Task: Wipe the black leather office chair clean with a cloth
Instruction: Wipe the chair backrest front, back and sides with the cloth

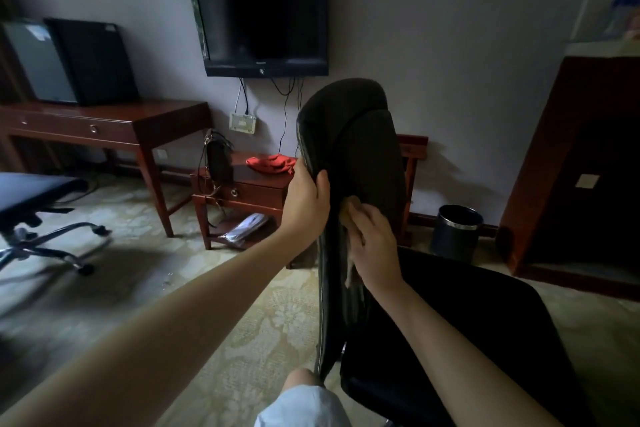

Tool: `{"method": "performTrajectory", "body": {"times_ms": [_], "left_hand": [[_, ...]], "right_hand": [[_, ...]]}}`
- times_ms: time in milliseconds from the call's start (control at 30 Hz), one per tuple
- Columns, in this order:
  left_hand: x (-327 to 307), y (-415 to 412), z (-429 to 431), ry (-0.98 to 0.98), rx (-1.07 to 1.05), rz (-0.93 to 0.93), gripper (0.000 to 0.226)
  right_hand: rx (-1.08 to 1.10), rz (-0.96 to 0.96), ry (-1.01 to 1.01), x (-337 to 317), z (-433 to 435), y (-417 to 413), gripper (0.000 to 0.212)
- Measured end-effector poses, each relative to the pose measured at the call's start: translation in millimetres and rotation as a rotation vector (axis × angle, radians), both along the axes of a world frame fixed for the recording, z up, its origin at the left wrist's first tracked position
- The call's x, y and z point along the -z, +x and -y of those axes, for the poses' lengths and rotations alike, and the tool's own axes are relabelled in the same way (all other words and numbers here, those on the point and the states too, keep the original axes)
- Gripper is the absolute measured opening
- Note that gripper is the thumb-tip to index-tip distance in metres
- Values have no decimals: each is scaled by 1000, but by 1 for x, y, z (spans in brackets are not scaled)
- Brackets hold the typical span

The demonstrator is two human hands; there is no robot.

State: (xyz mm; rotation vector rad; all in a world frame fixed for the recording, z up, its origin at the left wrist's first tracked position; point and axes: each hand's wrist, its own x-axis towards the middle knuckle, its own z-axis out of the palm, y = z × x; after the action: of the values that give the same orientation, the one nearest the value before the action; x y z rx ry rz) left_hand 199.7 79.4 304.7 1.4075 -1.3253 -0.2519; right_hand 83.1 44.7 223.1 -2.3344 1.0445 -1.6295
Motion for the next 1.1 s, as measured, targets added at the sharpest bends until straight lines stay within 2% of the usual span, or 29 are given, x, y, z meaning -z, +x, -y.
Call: {"method": "performTrajectory", "body": {"times_ms": [67,167,233,300,400,467,567,633,733,967,1100], "left_hand": [[4,-5,2,-27,-20,-29,26],[8,-8,2,-41,-48,-24,31],[6,-8,3,-23,-59,-18,33],[4,-8,3,-10,-68,-19,34],[3,-9,3,7,-74,-35,32],[4,-9,3,7,-74,-38,33],[7,-8,5,-18,-63,-30,35],[10,-6,7,-33,-45,-46,32],[15,-4,11,-73,-49,-27,29],[19,-8,13,-126,-55,-22,35],[18,-8,12,-122,-51,-35,33]], "right_hand": [[65,-87,-14,27,3,-13,33],[62,-202,106,62,-2,-36,28],[55,-224,226,67,-9,-46,24],[34,-144,245,54,-13,-47,27],[-85,105,205,2,-18,-33,32],[-93,137,129,-31,-10,-21,34],[-102,18,78,-51,11,-5,37],[-118,-79,50,-41,19,-1,43],[-70,-111,-5,-10,15,-6,49],[75,-258,-33,60,1,-43,48],[55,-231,-194,42,-14,-43,39]]}}
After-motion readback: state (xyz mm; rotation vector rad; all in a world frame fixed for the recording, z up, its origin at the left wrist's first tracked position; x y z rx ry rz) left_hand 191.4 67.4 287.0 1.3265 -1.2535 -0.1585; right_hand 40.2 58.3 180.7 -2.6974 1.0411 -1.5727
